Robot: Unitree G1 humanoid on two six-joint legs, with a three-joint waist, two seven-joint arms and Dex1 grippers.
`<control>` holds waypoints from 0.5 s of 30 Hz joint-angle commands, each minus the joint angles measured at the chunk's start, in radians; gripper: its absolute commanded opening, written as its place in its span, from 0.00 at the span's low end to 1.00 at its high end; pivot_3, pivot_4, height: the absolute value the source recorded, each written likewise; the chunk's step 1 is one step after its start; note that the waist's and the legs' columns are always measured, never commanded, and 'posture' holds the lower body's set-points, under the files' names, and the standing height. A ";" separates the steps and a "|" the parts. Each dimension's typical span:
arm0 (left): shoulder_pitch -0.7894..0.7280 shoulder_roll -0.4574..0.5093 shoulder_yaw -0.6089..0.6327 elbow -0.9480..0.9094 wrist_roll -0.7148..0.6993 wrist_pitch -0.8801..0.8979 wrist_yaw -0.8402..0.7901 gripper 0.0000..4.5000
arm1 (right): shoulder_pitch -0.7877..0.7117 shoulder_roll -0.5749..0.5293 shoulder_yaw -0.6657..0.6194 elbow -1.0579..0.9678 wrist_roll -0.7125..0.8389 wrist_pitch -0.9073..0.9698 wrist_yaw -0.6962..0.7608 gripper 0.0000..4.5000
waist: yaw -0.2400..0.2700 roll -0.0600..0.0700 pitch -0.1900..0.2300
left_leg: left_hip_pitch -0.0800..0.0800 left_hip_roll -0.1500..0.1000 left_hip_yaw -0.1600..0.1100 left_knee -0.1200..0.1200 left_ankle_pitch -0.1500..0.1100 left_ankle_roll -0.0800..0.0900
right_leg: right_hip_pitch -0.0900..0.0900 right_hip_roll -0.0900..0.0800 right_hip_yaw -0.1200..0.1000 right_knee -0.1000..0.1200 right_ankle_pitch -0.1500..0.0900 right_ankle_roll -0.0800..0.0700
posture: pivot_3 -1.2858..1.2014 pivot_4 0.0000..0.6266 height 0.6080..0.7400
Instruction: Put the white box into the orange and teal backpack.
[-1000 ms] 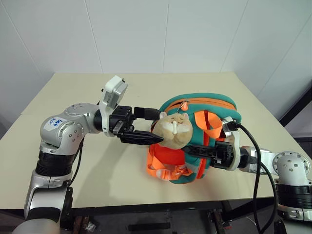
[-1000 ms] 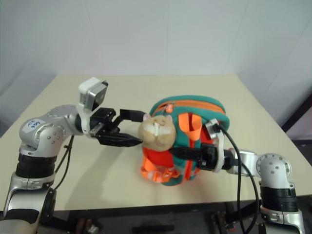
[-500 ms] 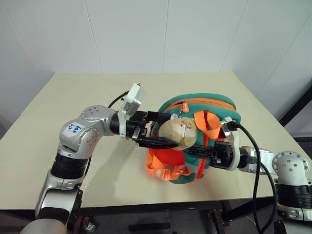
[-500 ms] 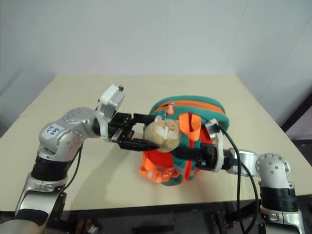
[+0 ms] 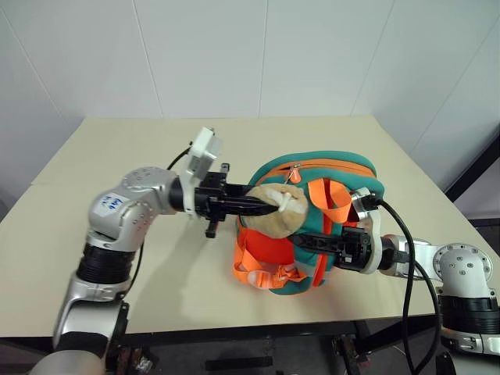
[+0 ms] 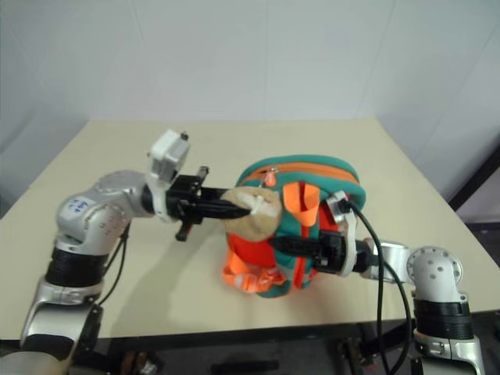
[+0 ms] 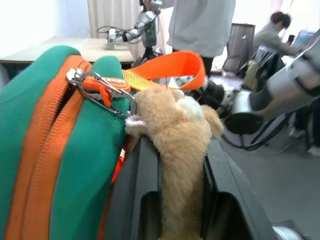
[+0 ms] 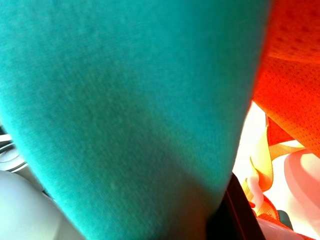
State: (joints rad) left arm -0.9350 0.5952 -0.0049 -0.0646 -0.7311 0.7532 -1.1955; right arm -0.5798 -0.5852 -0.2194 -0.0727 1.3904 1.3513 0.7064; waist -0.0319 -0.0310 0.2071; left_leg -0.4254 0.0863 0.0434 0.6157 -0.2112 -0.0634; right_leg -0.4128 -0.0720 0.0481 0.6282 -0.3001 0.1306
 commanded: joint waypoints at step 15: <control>0.019 0.248 0.082 0.394 0.092 -0.023 -0.125 0.11 | -0.007 0.007 0.007 -0.025 0.019 -0.021 0.007 0.02 | 0.002 0.000 0.000 | 0.000 0.000 0.001 -0.001 0.000 0.000 | 0.000 0.000 0.000 0.000 0.000 -0.001 | 0.52 0.24 1.00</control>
State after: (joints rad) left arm -0.9237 0.8292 0.0574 0.2875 -0.6742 0.7622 -1.3213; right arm -0.5813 -0.5761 -0.2017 -0.0752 1.3890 1.3339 0.7063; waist -0.0295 -0.0310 0.2071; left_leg -0.4252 0.0864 0.0440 0.6147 -0.2112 -0.0634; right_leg -0.4132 -0.0720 0.0478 0.6280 -0.3005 0.1298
